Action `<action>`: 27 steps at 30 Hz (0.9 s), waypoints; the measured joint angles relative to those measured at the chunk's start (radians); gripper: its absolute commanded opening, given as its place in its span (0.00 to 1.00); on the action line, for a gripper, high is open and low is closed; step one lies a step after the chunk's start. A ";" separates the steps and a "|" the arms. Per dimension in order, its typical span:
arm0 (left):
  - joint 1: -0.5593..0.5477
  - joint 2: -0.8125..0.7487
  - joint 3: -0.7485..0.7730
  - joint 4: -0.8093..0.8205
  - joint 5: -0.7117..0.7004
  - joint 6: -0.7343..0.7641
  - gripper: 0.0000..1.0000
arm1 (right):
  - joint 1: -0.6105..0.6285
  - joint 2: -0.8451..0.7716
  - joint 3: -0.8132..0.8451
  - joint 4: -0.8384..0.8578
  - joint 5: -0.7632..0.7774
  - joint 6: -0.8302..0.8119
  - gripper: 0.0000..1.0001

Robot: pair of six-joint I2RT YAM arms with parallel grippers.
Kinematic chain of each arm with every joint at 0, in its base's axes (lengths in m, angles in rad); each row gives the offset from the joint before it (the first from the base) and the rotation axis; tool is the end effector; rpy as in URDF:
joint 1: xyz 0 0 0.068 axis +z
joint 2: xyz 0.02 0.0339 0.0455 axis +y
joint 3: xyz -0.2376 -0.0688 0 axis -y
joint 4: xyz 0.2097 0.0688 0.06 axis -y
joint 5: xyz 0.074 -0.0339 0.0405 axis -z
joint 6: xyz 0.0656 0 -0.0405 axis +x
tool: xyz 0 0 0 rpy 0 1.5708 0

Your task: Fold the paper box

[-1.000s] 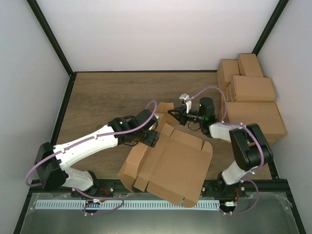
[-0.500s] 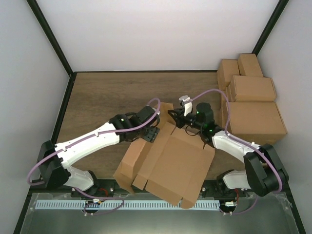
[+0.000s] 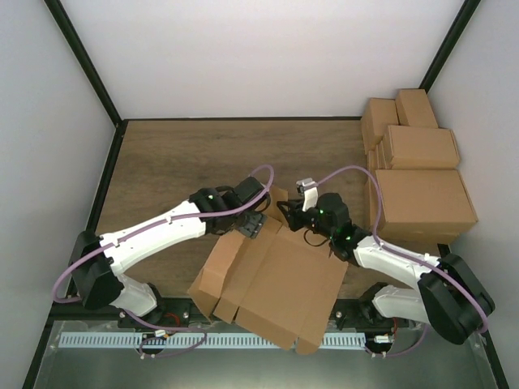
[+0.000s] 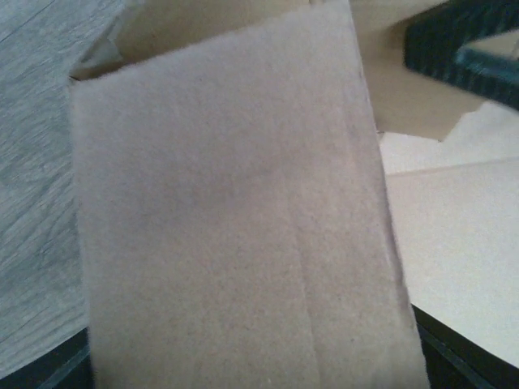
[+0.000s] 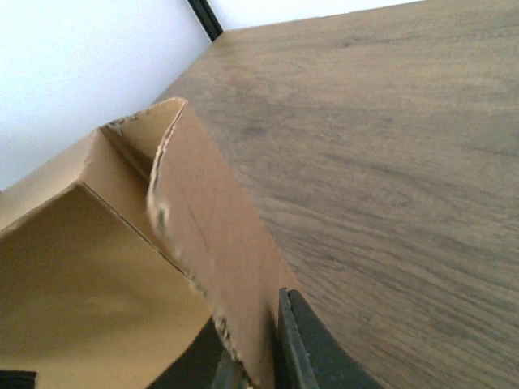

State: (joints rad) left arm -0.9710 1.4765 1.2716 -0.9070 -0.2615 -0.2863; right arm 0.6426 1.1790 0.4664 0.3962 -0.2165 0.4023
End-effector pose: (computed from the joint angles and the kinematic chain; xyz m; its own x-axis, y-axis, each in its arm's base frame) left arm 0.1698 -0.2183 0.2430 -0.6924 0.5292 -0.4904 0.5600 0.8228 0.0973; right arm 0.1984 0.1661 0.1984 -0.5224 0.0866 -0.8483 -0.5914 0.6799 0.4336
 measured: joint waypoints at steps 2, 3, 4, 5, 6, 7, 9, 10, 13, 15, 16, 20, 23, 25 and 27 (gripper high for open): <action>-0.007 0.001 0.000 0.006 0.010 0.000 0.75 | 0.003 0.000 -0.018 0.003 0.011 0.000 0.38; -0.011 0.000 0.000 0.013 0.013 0.000 0.75 | 0.005 0.000 -0.027 0.005 0.017 0.005 0.46; -0.014 0.001 0.000 0.020 0.015 0.000 0.75 | 0.006 -0.001 -0.039 0.018 0.020 -0.008 0.49; -0.016 0.001 0.000 0.026 0.018 -0.001 0.75 | 0.004 -0.002 -0.049 0.026 0.018 -0.010 0.50; -0.016 0.001 0.000 0.029 0.019 -0.001 0.75 | -0.008 -0.001 -0.059 0.038 0.008 -0.025 0.51; -0.016 0.001 0.000 0.032 0.020 -0.001 0.75 | -0.022 0.000 -0.065 0.045 -0.011 -0.036 0.50; -0.017 0.001 0.000 0.034 0.021 -0.001 0.75 | -0.061 0.005 -0.068 0.072 -0.052 -0.057 0.47; -0.018 0.002 0.000 0.035 0.022 -0.001 0.75 | -0.077 0.009 -0.068 0.085 -0.071 -0.069 0.43; -0.023 0.005 0.000 0.038 0.024 -0.001 0.75 | -0.106 0.032 -0.067 0.106 -0.120 -0.097 0.26; -0.027 0.006 0.000 0.038 0.026 -0.001 0.75 | -0.106 0.049 -0.067 0.103 -0.155 -0.113 0.18; -0.031 0.007 0.000 0.038 0.027 -0.001 0.75 | -0.106 0.054 -0.067 0.101 -0.172 -0.116 0.16; -0.043 0.015 0.006 0.035 0.021 -0.009 0.75 | -0.106 0.049 -0.067 0.092 -0.211 -0.116 0.07; -0.061 0.031 0.024 0.027 0.011 -0.022 0.79 | -0.102 0.025 -0.068 0.062 -0.205 -0.115 0.02; -0.074 0.042 0.037 0.018 0.006 -0.032 0.85 | -0.102 0.001 -0.072 0.029 -0.185 -0.111 0.01; -0.080 0.049 0.044 0.018 0.017 -0.042 0.93 | -0.095 -0.022 -0.076 0.008 -0.180 -0.105 0.01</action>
State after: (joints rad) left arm -1.0515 1.5257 1.3159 -0.8894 -0.2447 -0.3283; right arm 0.5476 1.1568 0.3904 0.4038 -0.3962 0.2970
